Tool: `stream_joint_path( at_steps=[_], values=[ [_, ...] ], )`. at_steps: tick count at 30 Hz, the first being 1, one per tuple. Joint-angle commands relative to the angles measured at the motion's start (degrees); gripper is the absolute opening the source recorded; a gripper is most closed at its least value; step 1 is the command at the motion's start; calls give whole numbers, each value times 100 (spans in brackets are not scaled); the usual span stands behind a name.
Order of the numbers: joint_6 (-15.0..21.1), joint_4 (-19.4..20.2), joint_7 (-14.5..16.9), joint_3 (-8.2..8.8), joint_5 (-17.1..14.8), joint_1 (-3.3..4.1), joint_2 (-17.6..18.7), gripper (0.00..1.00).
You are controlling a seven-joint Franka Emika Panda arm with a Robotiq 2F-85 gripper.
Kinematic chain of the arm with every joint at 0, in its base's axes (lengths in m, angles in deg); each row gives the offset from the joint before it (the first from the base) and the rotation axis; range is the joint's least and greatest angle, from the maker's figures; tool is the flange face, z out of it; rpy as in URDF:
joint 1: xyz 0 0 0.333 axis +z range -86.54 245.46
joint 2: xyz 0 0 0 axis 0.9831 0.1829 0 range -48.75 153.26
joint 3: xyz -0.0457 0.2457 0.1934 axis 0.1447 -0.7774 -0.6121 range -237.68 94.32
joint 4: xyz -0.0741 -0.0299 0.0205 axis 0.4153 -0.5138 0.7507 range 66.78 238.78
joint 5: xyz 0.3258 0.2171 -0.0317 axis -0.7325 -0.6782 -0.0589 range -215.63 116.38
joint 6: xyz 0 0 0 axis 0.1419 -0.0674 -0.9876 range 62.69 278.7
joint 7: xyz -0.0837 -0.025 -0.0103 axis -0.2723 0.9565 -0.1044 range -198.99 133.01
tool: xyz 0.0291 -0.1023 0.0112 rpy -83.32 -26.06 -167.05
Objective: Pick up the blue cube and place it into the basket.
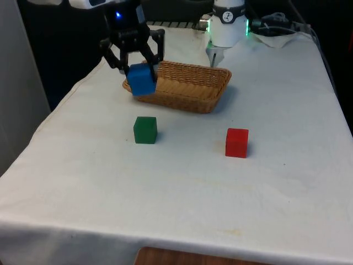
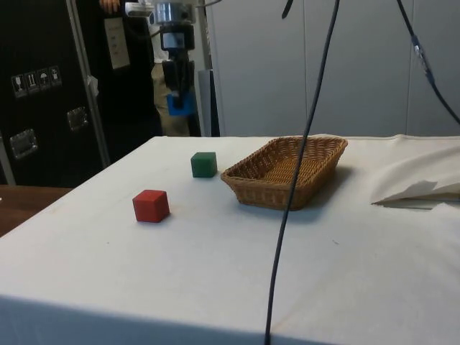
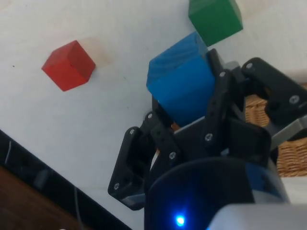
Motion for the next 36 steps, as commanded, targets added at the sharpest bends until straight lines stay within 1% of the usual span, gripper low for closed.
stream_joint_path(
  at_steps=[1,2,4,5,8,9,10,12,17,18,19,20,23,28,29,30,36],
  values=[
    [166,235,23,23,29,52,-166,0],
    [201,338,34,23,29,63,-241,0],
    [218,390,34,17,29,74,-275,0],
    [252,498,40,17,29,92,-355,0],
    [321,659,52,6,29,109,-470,0],
    [183,498,40,-17,0,69,-355,0],
    [350,716,52,0,29,115,-504,0],
    [418,888,57,-17,29,138,-625,0],
    [521,1238,57,-34,69,166,-871,0],
    [533,1301,57,-34,80,166,-922,0],
    [418,1134,69,-63,23,126,-796,0],
    [533,1301,57,-34,80,166,-922,0],
    [556,1530,40,-40,155,178,-1106,0],
    [619,1845,6,-40,281,172,-1341,0],
    [527,1805,52,-69,223,138,-1312,0],
    [642,1902,-6,-34,309,172,-1381,0],
    [751,2189,-97,-34,481,166,-1581,0]
  ],
)
